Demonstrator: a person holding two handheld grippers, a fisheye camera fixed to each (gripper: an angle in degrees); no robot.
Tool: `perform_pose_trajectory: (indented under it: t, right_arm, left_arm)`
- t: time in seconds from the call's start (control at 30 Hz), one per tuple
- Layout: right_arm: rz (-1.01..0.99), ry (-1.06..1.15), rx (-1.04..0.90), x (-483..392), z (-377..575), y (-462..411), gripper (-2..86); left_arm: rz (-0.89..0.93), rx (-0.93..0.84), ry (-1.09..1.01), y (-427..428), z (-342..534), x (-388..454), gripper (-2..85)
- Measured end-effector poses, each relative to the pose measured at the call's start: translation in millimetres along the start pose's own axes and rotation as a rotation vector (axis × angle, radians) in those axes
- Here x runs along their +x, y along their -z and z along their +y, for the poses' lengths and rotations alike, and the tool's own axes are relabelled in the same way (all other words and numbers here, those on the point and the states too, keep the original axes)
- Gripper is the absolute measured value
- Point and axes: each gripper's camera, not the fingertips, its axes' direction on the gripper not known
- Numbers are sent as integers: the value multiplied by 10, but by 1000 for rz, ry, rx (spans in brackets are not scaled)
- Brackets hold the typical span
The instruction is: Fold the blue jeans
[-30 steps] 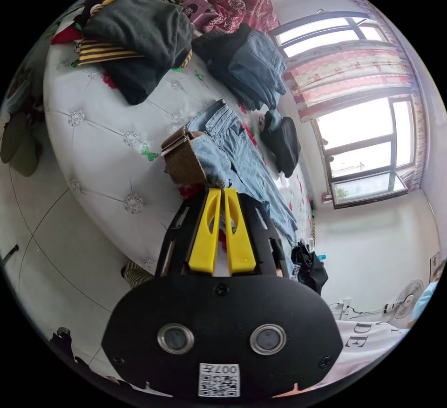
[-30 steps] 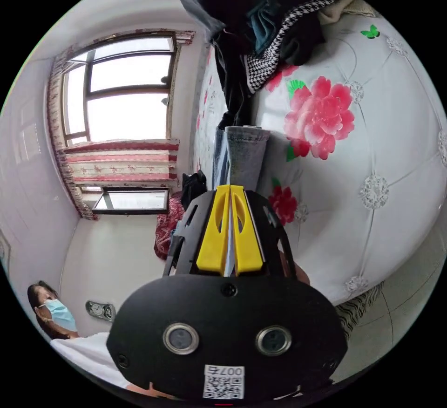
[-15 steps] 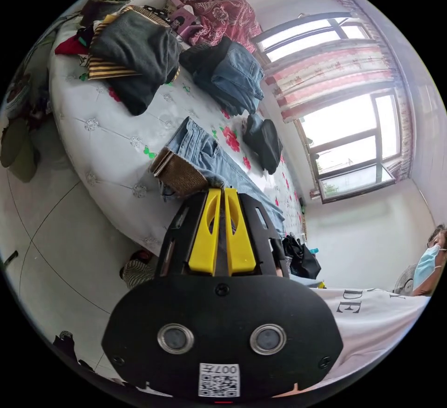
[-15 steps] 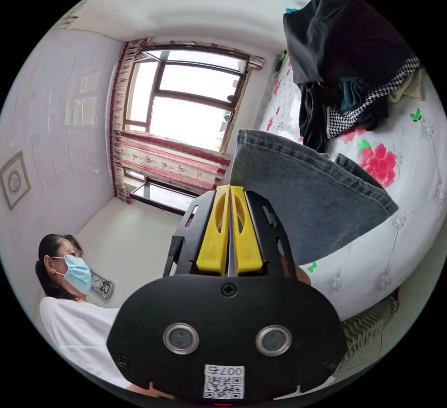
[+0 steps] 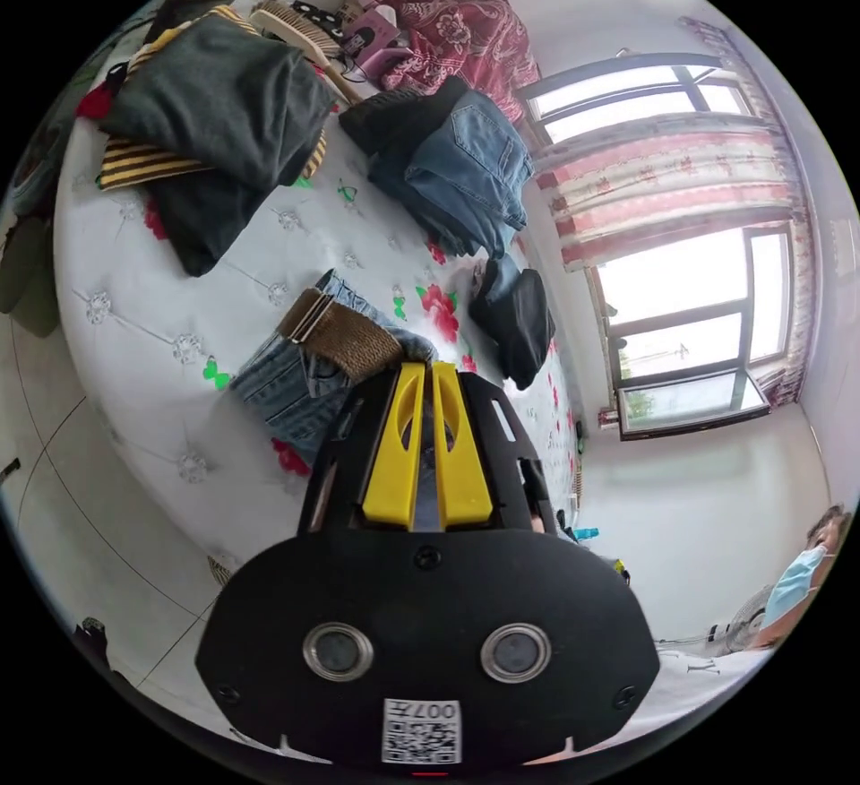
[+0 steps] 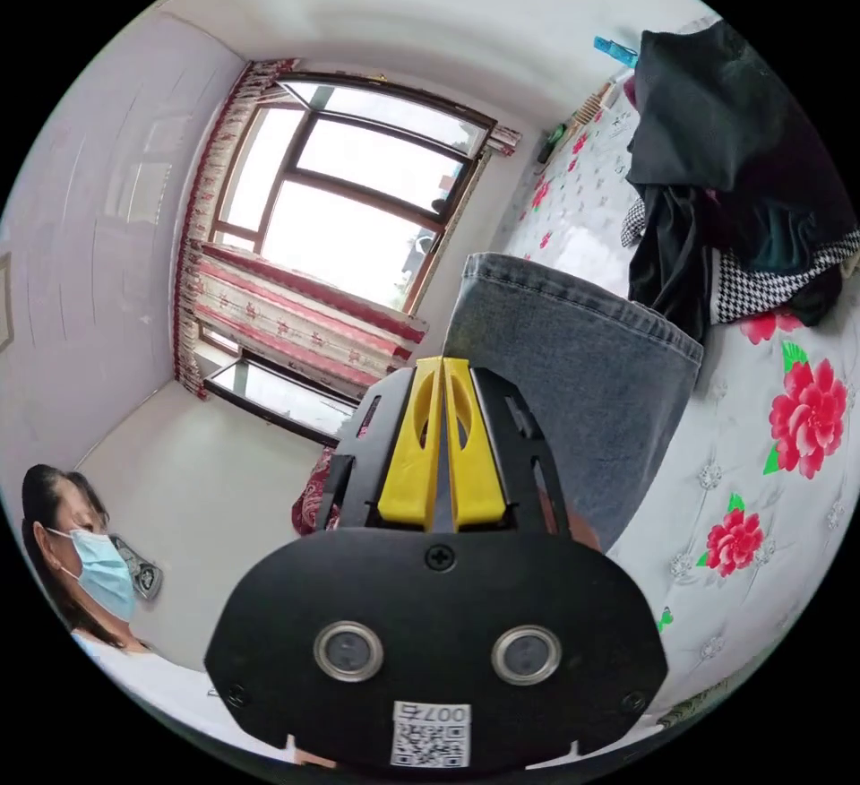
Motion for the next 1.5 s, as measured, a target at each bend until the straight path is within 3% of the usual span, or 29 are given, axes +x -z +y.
perform_pose_trajectory:
  t: [0.13, 0.27, 0.4, 0.57, 0.73, 0.87, 1.0, 1.27, 1.5]
  right_arm:
    - [181, 104, -69, 173, -486, -1710, 1]
    - [356, 179, -328, 771, -367, -2910, 7]
    - [192, 315, -585, 1067, 295, -3059, 19]
    - [104, 519, -1148, 1497, 1809, -2705, 30]
    - [9, 711, -1426, 1588, 2658, -2723, 36]
    - [16, 842, -1395, 1567, 2635, -3162, 40]
    - [-83, 728, -1208, 1584, 2022, -3206, 48]
    - [-36, 820, -1399, 2094, 1998, -2892, 70]
    - [-52, 844, -1569, 2153, 2049, -3301, 51]
  left_arm:
    - [-88, -43, -114, -1262, -631, 187, 24]
    - [-222, -106, -164, -2050, -862, 209, 41]
    - [-330, -48, -350, -1923, -688, 334, 24]
    - [-516, -162, -521, -1918, -135, 133, 49]
    - [-638, -189, -576, -2196, 156, -47, 60]
    - [-718, -242, -632, -2570, 144, -77, 57]
    - [-688, -253, -618, -2594, 49, -157, 57]
    - [-675, -227, -612, -2656, -4, -261, 56]
    - [-697, -227, -631, -2734, -68, -301, 52]
